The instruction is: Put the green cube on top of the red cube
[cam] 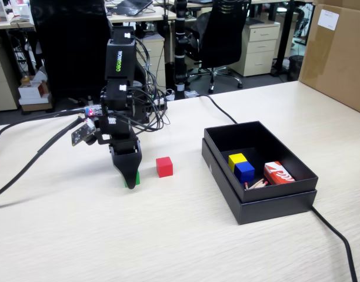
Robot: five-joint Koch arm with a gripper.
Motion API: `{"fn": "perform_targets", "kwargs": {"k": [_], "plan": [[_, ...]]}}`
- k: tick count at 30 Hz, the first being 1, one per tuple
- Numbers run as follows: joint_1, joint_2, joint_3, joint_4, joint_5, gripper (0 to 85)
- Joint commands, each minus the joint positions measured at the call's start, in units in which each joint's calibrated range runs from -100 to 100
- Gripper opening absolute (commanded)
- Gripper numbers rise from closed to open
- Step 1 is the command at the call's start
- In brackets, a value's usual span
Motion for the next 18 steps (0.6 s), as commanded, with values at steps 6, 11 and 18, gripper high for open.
{"fn": "perform_targets", "kwargs": {"k": [6, 11, 18], "plan": [[0.0, 0.8, 4.5, 0.3, 0.6, 31.5], [-0.1, 0.9, 4.9, 0.5, 1.0, 14.8], [-0.2, -2.1, 4.1, 0.5, 1.7, 0.9]]}}
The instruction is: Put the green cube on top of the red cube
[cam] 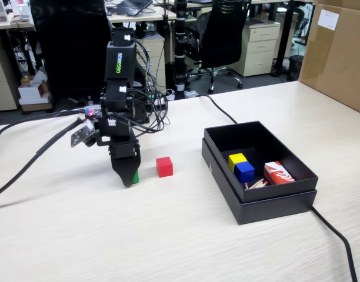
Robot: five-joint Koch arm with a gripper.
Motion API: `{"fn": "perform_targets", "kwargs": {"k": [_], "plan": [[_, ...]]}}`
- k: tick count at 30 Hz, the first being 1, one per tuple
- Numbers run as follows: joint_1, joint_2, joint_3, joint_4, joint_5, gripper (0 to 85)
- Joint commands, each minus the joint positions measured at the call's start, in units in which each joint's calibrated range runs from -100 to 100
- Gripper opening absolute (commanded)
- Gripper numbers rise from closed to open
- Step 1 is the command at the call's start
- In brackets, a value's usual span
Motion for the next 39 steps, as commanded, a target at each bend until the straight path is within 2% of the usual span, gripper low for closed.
{"fn": "perform_targets", "kwargs": {"k": [1, 4, 5, 11, 13, 17, 21, 28, 32, 39], "plan": [[0.0, -6.6, 2.3, 0.4, 0.7, 0.9], [0.2, -12.3, 1.1, -0.8, 1.3, 0.9], [0.7, -19.1, -0.5, -2.0, 2.1, 0.9], [3.5, -32.1, -0.5, -6.7, 4.8, 0.9], [5.4, -36.3, 0.8, -9.0, 6.9, 0.9], [8.8, -37.5, 2.8, -10.0, 11.5, 0.9], [10.2, -32.0, 4.3, -10.0, 13.2, 0.9], [10.4, -21.5, 8.2, -10.0, 13.8, 0.9], [10.5, -14.7, 10.9, -9.9, 13.1, 0.9], [10.2, -13.1, 8.6, -10.0, 12.9, 0.9]]}}
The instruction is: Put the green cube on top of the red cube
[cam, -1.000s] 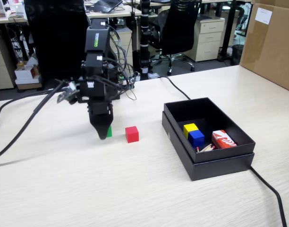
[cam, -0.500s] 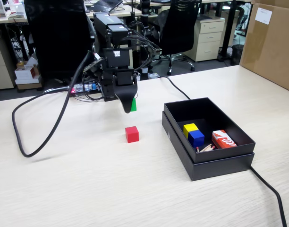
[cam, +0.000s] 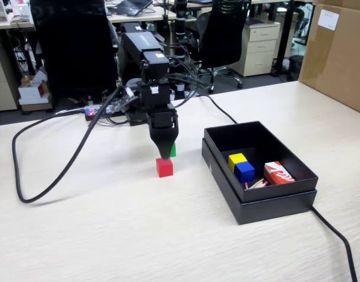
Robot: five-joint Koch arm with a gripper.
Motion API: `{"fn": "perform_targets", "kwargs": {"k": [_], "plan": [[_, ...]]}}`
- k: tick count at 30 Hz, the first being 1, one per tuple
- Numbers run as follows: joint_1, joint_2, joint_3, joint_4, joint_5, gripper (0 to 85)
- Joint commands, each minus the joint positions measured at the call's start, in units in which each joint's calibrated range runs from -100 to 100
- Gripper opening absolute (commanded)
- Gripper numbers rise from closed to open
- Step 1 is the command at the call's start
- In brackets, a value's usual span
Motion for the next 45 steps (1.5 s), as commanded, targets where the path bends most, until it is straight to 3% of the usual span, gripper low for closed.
{"fn": "perform_targets", "kwargs": {"k": [1, 45], "plan": [[0.0, -0.9, 2.2, -0.2, -0.2, 0.9], [-0.8, 3.2, -0.3, -0.3, -0.1, 0.9]]}}
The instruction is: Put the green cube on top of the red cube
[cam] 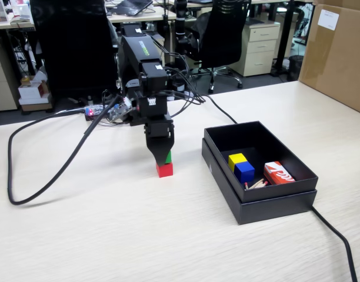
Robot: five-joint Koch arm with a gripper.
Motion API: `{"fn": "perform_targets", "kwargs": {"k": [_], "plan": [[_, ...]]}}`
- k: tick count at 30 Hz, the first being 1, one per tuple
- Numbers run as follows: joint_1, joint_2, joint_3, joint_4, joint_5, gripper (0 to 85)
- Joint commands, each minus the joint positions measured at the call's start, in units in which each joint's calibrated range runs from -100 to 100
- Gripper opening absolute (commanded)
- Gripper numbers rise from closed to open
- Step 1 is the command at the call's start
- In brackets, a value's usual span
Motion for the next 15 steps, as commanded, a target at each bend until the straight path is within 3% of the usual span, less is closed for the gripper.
{"fn": "perform_targets", "kwargs": {"k": [1, 15], "plan": [[0.0, -0.7, 3.0, -0.3, 0.0, 0.9], [0.0, -0.7, 4.8, 0.6, 0.0, 1.1]]}}
